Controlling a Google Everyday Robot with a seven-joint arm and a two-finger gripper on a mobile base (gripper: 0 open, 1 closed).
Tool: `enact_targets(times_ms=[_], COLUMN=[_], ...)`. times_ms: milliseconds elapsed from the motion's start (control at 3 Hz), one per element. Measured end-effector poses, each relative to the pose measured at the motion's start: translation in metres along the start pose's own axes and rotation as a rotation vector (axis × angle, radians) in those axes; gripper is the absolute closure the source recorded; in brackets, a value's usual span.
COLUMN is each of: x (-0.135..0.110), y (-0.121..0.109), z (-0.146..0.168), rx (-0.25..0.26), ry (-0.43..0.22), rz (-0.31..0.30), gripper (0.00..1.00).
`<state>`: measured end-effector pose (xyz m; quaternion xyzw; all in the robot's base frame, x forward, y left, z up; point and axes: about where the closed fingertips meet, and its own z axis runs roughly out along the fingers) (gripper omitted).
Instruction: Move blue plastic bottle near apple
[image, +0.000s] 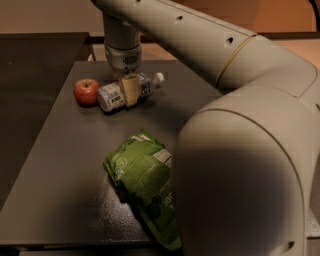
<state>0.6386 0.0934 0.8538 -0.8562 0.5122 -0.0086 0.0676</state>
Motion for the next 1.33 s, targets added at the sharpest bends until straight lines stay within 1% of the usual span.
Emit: enact_targets(times_ms=[667, 1000, 1333], x=[-0.0032, -0.0038, -0.0039], y=[0.0053, 0.0036, 0.0036], z=[0.0146, 0.0165, 0.0166], rx=[-0.015, -0.011, -0.011], ry=[0.004, 0.002, 0.002], rz=[0.002, 0.001, 0.001], gripper=[0.14, 0.00, 0.00])
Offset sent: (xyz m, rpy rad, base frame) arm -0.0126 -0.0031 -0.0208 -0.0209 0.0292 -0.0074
